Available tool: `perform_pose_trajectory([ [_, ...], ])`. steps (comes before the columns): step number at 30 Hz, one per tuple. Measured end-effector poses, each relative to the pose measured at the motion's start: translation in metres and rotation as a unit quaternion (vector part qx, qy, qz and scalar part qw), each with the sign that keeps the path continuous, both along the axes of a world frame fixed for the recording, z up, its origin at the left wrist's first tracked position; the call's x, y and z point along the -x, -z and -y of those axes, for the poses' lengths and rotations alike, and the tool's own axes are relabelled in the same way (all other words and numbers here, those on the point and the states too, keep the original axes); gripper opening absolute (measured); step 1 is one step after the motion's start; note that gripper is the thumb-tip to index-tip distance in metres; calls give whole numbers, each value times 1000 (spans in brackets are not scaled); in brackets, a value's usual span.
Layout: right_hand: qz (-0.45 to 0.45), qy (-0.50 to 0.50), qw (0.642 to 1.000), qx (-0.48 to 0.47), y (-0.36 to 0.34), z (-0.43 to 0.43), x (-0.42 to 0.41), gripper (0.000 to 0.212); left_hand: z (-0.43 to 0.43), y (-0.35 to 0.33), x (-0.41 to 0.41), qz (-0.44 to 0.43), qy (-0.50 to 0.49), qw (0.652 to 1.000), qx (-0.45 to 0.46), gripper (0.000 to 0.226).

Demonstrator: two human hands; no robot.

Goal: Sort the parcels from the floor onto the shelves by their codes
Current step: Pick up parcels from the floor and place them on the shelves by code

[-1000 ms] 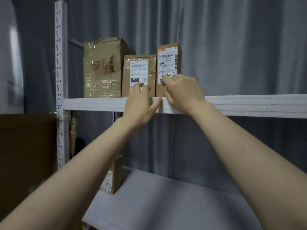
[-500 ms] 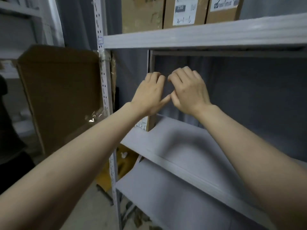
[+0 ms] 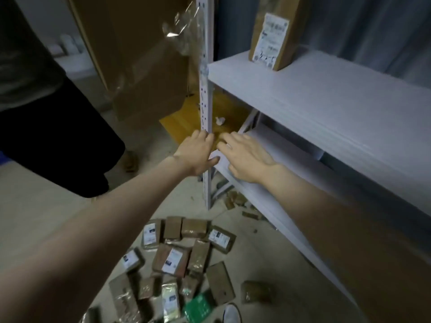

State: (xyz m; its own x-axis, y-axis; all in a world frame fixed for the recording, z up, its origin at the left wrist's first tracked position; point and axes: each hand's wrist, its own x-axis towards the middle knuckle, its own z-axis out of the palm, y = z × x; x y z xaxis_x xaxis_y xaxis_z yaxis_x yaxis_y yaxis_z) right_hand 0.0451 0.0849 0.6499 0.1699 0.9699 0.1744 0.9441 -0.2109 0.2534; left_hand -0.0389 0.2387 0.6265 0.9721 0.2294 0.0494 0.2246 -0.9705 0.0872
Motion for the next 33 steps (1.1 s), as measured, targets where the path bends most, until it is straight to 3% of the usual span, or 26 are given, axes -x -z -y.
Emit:
perform_pose_trajectory([
  [11,-223,165,958,73,219,1,6,54,1,211,31,-183,-72,980,35,60],
  [16,-259,217,934,114,302,7,-1,60,17,293,30,-222,-74,970,66,58],
  [22,-286,207,924,144,398,7,-1,58,26,369,25,-262,-101,957,78,61],
  [33,-324,290,877,206,542,-1,-9,62,9,467,31,-275,-129,949,86,63],
])
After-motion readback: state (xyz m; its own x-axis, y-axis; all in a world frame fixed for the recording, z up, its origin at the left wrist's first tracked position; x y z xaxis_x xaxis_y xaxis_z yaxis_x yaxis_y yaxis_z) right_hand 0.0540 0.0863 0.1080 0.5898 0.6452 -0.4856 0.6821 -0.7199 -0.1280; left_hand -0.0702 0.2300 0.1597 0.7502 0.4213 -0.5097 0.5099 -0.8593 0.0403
